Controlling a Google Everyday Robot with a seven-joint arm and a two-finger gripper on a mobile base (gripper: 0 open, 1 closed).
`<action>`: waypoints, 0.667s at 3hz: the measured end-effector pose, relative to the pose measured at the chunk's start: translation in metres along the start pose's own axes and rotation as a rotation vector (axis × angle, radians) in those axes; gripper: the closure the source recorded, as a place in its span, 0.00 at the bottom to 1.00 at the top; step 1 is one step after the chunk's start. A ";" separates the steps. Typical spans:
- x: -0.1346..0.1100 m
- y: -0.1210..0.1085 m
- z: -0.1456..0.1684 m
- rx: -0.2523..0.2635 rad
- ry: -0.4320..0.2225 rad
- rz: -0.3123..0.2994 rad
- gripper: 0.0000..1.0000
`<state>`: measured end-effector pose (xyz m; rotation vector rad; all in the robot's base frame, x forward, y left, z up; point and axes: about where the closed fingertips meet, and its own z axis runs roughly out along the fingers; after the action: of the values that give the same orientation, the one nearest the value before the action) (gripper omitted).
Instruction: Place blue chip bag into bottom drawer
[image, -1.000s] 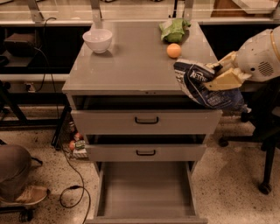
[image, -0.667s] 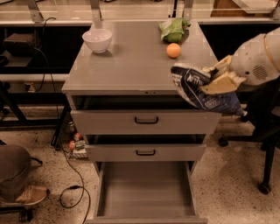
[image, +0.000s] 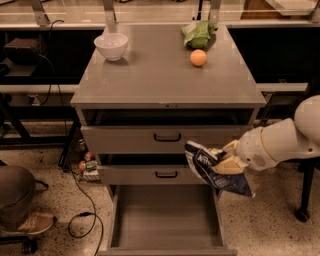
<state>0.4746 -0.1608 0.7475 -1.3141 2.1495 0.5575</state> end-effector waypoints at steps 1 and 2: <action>0.002 -0.001 0.002 0.003 0.001 0.008 1.00; 0.027 0.004 0.029 0.000 0.032 0.075 1.00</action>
Offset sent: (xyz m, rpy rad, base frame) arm -0.0149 -0.0006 -0.0809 -0.0231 0.1233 -0.1198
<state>0.4681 -0.1598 0.7084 -1.2540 2.2330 0.5695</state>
